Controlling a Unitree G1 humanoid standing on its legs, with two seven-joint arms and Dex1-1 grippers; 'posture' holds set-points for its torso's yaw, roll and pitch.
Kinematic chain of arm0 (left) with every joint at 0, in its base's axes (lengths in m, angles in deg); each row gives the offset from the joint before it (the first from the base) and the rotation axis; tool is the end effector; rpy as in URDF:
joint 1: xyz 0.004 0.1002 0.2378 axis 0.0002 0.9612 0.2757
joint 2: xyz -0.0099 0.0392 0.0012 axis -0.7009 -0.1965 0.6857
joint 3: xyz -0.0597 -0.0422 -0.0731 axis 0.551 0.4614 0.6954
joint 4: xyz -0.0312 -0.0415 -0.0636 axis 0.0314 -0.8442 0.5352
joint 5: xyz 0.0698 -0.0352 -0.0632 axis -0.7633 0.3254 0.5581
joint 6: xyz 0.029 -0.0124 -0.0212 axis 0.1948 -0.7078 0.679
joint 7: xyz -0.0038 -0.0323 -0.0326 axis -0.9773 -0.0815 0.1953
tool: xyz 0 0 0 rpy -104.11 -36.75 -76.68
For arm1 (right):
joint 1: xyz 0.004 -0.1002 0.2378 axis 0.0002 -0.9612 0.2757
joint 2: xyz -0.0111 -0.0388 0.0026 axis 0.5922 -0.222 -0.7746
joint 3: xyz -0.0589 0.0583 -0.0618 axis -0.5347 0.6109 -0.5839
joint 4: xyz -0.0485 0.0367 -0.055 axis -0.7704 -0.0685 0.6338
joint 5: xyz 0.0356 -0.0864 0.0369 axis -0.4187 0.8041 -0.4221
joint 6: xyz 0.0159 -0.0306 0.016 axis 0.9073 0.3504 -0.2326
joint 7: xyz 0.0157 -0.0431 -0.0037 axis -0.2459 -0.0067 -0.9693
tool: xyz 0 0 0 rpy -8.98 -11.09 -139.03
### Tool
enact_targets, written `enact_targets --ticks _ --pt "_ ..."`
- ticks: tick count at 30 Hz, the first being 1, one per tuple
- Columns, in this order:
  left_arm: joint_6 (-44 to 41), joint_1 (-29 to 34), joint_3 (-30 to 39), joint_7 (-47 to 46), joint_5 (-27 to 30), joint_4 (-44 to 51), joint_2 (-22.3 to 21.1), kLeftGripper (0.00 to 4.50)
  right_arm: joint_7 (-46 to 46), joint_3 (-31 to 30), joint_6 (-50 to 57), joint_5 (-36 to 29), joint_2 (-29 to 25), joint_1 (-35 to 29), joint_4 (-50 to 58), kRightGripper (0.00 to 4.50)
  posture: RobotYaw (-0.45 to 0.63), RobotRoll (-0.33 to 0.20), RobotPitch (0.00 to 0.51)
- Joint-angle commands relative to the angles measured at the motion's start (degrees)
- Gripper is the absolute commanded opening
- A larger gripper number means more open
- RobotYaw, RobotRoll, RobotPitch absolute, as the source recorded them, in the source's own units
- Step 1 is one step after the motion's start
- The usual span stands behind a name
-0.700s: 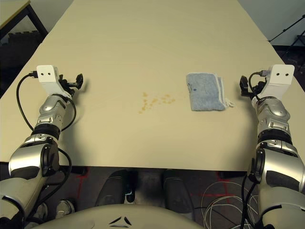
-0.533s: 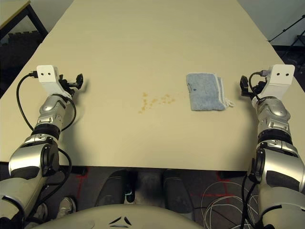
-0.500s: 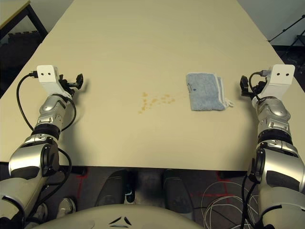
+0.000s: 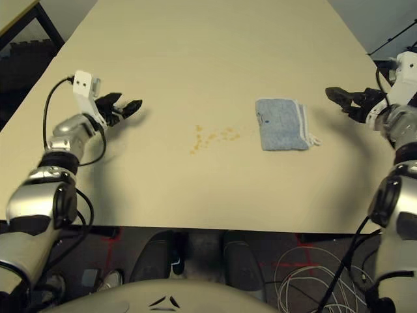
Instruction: Wipe the water off the table with a rag.
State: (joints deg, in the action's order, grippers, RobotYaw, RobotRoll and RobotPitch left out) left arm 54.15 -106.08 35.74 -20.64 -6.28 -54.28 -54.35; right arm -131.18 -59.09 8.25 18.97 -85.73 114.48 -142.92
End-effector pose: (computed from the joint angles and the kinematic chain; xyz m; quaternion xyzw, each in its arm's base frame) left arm 0.3537 0.2629 0.1920 0.0829 0.0337 -0.4041 0.9103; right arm 0.2814 -0.3831 0.2086 0.1445 0.2375 0.1604 0.9471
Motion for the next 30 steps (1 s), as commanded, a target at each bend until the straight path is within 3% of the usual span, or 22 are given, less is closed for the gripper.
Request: enact_targets --ticks 1,6,11,20,30 --pt "-2.9 -1.4 -4.1 11.1 -1.8 0.8 -1.1 4.49 -3.5 -4.2 1.9 4.4 -0.3 1.8 -3.1 4.47 0.02 0.000 0.164" --pt "-6.0 -0.9 -9.4 23.4 -2.8 6.1 -2.5 4.49 -4.2 -6.2 0.8 7.0 2.0 2.9 -4.8 4.47 0.03 0.000 0.165" --pt "-8.1 2.4 -12.2 28.5 -2.8 14.1 -4.3 4.49 -4.2 -6.5 -0.2 8.5 4.2 2.0 -5.4 4.47 0.05 0.000 0.176" --pt "-9.9 7.5 -15.8 29.4 -1.5 23.1 -8.1 4.49 -3.4 -6.2 -1.1 9.3 7.6 0.2 -6.1 4.47 0.06 0.000 0.190" --pt "-12.2 7.7 -16.2 29.2 -1.8 23.8 -7.1 4.49 -7.5 -6.2 1.4 8.6 12.7 2.3 -5.5 4.47 0.06 0.000 0.196"
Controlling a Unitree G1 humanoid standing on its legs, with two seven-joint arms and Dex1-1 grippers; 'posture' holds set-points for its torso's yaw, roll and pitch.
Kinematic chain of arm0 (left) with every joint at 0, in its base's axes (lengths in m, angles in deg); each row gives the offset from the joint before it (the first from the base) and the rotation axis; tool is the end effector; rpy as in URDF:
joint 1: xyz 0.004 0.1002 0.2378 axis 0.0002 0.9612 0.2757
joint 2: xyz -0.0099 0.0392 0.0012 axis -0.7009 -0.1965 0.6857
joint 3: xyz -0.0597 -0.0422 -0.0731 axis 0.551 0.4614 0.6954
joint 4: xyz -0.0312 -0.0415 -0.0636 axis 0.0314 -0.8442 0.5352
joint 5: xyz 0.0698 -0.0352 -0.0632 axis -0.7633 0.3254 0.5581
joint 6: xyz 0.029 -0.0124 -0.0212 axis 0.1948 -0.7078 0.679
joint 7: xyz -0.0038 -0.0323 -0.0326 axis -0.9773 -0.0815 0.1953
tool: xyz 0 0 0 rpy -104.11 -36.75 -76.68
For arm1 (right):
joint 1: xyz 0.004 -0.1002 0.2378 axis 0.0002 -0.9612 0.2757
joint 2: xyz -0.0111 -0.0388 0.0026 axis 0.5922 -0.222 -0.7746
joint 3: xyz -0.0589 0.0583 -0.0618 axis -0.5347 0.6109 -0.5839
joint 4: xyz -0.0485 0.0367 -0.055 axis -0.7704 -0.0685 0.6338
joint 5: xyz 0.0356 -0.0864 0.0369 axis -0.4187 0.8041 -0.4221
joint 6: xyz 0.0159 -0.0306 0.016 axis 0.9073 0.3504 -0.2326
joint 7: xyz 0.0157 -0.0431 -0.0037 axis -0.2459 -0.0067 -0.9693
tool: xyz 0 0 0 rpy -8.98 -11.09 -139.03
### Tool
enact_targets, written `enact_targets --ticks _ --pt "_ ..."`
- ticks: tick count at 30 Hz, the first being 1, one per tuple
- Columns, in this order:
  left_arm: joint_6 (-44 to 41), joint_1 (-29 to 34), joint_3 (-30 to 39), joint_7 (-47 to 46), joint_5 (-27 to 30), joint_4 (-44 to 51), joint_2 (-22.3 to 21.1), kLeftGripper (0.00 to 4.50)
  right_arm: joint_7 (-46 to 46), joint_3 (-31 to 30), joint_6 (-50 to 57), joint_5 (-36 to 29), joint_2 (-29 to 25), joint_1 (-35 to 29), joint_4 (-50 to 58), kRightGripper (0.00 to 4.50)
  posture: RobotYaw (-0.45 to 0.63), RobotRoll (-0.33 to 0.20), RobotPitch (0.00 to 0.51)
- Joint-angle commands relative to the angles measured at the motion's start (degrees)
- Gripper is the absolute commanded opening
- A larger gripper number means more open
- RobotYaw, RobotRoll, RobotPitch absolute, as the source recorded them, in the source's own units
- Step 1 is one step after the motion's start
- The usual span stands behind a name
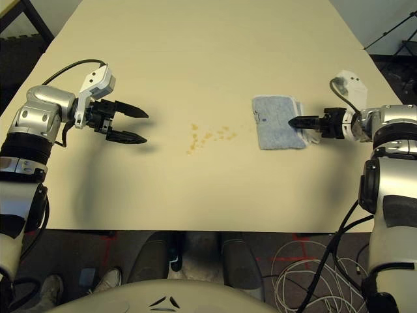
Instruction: Wipe the water off the table with a rag.
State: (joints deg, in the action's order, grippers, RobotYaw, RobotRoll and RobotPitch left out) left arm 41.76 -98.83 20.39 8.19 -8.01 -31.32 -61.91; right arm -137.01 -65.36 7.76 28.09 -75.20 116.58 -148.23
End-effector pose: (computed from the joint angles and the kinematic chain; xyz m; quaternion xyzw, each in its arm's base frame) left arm 0.3393 0.2537 0.2091 0.1909 0.1877 -0.6295 0.7294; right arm 0.3122 -0.3363 0.1720 0.1211 0.3543 0.2483 0.8934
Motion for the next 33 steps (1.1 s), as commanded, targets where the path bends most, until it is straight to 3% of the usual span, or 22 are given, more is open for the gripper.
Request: enact_targets --ticks 1,7,10,19,21,29,33 --pt "0.4 0.5 -0.9 0.2 -0.2 0.7 0.7 4.49 -2.0 0.1 2.2 -0.6 2.7 0.4 0.0 4.47 0.05 0.000 0.196" --pt "-0.9 1.1 -1.1 0.4 0.0 1.6 1.9 4.49 -2.3 -0.2 2.5 -0.3 4.1 0.4 0.2 4.47 0.05 0.000 0.191" --pt "-0.9 1.5 -1.2 0.2 -0.1 1.9 2.4 4.50 -1.6 -0.1 2.3 -0.2 4.3 0.0 0.3 3.88 0.05 0.000 0.188" --pt "-0.2 1.2 -1.2 -0.6 -0.4 0.8 3.6 4.50 2.5 2.7 0.5 -1.5 2.1 -1.1 0.6 0.54 0.03 0.000 0.170" --pt "0.1 1.0 -1.3 -0.6 -0.5 0.4 3.8 4.50 3.3 3.6 0.3 -2.0 1.4 -1.3 0.9 0.03 0.02 0.000 0.168" --pt "1.0 0.6 -1.5 -0.7 -0.7 -0.4 4.6 4.50 0.0 5.9 5.2 -6.2 0.1 1.6 6.5 0.03 0.01 0.000 0.158" --pt "1.7 -0.1 -1.6 -0.5 -0.8 -1.0 4.8 4.50 -3.4 4.0 14.8 -9.7 0.6 0.8 20.1 0.03 -0.01 0.000 0.152"
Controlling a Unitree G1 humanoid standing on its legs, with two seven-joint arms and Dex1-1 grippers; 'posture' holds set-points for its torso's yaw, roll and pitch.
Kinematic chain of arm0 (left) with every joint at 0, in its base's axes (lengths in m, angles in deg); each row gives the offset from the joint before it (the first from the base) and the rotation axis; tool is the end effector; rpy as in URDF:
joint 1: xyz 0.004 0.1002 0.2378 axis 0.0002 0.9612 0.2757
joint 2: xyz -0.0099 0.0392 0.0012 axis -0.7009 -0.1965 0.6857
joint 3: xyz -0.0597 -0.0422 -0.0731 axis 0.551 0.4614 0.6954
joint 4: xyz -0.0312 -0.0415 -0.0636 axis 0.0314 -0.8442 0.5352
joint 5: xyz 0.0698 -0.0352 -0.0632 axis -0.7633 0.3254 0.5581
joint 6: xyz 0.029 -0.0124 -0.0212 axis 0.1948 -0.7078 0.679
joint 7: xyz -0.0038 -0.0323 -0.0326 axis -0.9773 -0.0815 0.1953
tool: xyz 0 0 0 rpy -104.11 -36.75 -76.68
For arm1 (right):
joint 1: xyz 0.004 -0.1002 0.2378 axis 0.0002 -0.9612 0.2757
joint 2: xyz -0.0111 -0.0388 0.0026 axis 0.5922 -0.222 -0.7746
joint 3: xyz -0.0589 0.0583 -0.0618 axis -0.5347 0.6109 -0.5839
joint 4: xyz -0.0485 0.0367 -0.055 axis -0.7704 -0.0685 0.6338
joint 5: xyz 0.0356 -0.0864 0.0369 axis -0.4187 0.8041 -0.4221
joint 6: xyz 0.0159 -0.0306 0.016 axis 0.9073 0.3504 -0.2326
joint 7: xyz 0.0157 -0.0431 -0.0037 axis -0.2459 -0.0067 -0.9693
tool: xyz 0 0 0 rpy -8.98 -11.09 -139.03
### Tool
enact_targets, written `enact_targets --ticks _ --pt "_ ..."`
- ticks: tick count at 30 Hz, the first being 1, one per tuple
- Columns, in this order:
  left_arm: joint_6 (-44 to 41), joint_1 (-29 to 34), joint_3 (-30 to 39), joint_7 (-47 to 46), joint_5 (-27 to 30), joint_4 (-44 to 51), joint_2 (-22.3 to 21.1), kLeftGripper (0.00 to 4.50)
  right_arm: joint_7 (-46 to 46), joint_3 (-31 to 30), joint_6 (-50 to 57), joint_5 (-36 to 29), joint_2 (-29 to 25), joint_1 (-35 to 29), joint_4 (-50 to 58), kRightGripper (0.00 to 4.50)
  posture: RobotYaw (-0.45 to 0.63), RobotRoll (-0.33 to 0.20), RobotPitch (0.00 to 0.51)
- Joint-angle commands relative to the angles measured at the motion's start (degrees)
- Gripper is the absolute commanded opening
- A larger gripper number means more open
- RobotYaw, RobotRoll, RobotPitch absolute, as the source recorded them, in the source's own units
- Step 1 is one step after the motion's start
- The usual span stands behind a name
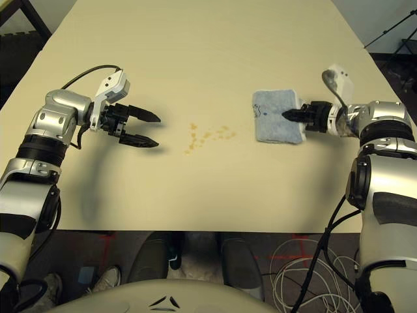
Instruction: Wipe the water off the table with a rag.
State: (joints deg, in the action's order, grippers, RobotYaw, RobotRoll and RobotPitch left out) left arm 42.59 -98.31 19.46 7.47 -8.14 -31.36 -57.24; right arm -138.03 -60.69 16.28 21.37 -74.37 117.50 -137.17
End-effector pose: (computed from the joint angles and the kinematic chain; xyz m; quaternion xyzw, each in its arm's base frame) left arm 0.3448 0.2300 0.1943 0.1797 0.1774 -0.6566 0.7108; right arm 0.3219 -0.3216 0.2011 0.1702 0.2709 0.3056 0.8968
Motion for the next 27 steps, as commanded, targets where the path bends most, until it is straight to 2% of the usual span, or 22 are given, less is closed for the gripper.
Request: enact_targets --ticks 1,6,12,19,27 --pt "1.1 -1.1 -0.7 0.2 -0.7 -1.5 0.2 4.50 -2.2 -0.9 9.2 -4.3 0.1 -1.1 14.1 0.03 -0.01 0.000 0.149" --pt "2.6 -3.3 -0.7 0.2 -1.2 -4.3 0.4 4.50 5.8 -0.5 22.1 -9.4 5.4 -5.8 34.6 0.03 -0.03 0.000 0.142" --pt "3.5 -5.5 -0.8 0.5 -1.3 -6.2 0.9 4.50 17.0 -1.8 29.5 -12.6 17.1 -11.1 50.3 0.03 -0.03 0.000 0.146" --pt "3.3 -4.7 -0.9 0.9 -1.2 -5.2 0.8 4.50 25.4 -2.1 31.0 -14.4 26.0 -11.4 52.3 0.03 -0.02 0.000 0.154" --pt "2.2 -2.8 -1.0 0.8 -0.9 -3.6 0.9 4.50 33.0 -3.2 27.8 -13.5 30.9 -12.1 49.4 0.03 -0.02 0.000 0.162"
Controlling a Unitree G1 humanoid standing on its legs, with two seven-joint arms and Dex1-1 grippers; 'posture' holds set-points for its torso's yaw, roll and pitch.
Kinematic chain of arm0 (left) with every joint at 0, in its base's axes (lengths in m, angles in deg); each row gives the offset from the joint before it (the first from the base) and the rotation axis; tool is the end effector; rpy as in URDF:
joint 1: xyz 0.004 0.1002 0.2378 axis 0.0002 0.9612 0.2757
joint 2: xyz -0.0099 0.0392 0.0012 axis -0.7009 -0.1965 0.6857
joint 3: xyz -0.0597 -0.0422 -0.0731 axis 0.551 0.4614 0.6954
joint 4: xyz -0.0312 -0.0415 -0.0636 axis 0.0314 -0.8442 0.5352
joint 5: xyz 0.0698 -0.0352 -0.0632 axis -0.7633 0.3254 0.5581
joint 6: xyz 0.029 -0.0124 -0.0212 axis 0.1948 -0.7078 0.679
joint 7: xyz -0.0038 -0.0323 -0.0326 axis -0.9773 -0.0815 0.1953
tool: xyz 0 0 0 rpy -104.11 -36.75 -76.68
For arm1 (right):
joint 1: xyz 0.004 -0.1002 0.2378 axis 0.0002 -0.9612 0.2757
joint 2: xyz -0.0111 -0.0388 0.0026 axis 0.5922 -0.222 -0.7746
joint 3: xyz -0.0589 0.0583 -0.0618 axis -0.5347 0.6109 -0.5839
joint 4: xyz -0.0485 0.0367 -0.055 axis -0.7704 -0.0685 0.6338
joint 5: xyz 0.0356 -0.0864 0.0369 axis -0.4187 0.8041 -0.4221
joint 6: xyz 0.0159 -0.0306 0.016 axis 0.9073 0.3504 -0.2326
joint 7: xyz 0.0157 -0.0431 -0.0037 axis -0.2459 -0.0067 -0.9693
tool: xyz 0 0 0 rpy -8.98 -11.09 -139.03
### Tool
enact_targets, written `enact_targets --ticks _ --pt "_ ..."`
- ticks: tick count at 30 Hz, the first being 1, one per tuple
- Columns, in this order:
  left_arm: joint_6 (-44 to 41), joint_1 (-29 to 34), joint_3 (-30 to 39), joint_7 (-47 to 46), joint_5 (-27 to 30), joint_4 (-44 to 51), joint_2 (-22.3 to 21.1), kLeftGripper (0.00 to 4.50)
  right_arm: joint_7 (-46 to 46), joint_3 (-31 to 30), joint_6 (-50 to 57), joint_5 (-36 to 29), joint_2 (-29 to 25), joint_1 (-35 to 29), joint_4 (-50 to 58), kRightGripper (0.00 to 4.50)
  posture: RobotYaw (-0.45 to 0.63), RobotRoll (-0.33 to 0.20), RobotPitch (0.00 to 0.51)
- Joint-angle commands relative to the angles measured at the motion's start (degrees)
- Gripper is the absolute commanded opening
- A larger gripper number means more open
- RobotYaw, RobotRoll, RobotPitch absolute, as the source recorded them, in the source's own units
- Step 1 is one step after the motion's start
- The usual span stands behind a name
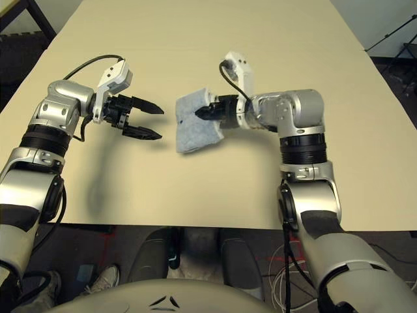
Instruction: Wipe the water off the table with a rag.
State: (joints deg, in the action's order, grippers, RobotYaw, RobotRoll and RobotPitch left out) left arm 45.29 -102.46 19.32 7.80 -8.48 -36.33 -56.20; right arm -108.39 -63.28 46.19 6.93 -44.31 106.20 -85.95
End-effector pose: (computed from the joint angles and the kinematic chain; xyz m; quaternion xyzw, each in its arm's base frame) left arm 0.3526 0.2260 0.2049 0.1883 0.1619 -0.6585 0.7104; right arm 0.3168 -0.1370 0.1973 0.1291 0.2909 0.4385 0.8405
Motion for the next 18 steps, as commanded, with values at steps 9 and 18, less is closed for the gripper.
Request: enact_targets --ticks 9,18 --pt "-1.1 2.1 -1.2 0.3 -0.6 1.9 0.4 4.50 9.7 -2.6 -4.0 3.0 1.2 -3.4 -4.7 0.03 -0.03 0.000 0.169" --pt "-1.0 2.1 -1.7 0.5 -0.7 1.5 1.2 4.50 12.0 -2.8 -2.5 3.9 -4.5 -6.0 -4.0 0.03 -0.04 0.000 0.173"
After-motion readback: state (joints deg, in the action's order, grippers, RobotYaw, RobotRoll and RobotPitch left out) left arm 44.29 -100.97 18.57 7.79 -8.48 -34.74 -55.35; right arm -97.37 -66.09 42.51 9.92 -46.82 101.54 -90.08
